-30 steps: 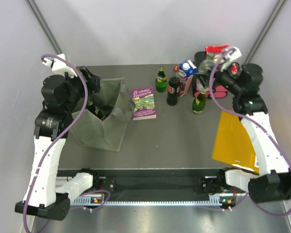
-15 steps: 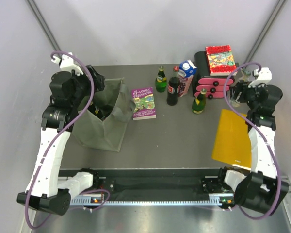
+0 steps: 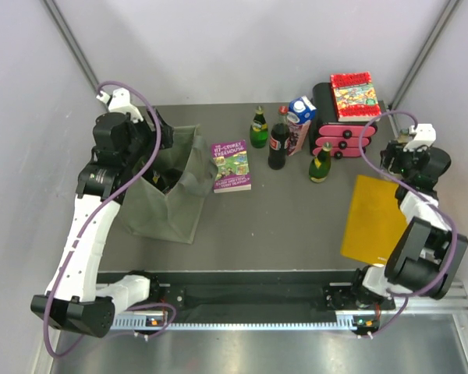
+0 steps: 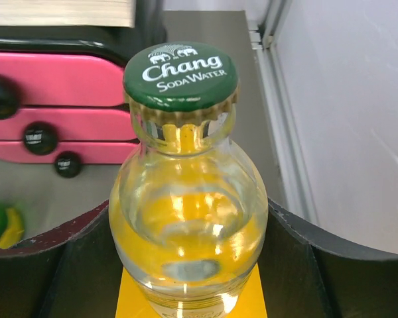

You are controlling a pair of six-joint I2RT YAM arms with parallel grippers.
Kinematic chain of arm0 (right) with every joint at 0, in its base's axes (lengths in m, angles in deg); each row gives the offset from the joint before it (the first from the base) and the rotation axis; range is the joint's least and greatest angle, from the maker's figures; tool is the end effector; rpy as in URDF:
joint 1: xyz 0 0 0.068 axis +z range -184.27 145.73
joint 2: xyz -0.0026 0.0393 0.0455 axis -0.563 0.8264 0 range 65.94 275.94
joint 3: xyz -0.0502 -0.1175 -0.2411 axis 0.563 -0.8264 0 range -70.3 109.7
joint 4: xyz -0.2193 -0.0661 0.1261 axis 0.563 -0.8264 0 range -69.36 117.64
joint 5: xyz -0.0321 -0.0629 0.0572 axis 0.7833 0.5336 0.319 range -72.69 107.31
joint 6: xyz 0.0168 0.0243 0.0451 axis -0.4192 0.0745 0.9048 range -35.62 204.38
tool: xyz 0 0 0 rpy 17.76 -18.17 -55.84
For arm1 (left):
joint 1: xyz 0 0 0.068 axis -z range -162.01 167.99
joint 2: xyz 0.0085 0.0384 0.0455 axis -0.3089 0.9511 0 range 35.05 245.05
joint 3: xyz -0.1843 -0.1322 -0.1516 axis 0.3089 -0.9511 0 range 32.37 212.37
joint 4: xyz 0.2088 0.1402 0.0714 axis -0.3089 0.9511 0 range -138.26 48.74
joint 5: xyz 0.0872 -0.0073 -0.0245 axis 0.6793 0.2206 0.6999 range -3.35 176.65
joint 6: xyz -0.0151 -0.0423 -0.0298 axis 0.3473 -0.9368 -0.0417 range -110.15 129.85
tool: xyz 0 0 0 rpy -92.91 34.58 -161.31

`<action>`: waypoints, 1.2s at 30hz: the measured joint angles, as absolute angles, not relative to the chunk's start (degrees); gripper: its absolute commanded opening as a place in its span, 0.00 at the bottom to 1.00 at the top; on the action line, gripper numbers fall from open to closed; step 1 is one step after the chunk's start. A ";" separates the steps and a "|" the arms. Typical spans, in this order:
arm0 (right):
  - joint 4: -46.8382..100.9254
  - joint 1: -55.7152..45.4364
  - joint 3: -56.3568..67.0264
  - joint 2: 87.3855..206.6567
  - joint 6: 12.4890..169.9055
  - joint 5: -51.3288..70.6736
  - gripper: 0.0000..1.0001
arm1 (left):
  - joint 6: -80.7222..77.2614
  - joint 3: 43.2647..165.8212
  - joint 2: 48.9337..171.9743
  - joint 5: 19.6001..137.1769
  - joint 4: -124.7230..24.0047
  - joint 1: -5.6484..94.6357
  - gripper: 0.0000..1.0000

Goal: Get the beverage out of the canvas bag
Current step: Place the drink at the center of the board.

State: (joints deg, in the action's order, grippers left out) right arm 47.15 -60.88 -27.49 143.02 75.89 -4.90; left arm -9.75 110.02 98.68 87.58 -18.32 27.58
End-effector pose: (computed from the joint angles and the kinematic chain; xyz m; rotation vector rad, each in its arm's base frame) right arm 0.2748 -0.1226 0.2552 0.0144 1.8097 -0.0810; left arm 0.2281 -0.0379 0.4376 -0.1740 1.8541 -0.3394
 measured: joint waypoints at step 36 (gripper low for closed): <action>70.53 -62.12 -16.50 175.98 75.80 -8.31 0.53 | -14.09 109.71 98.66 91.67 -18.02 27.58 0.77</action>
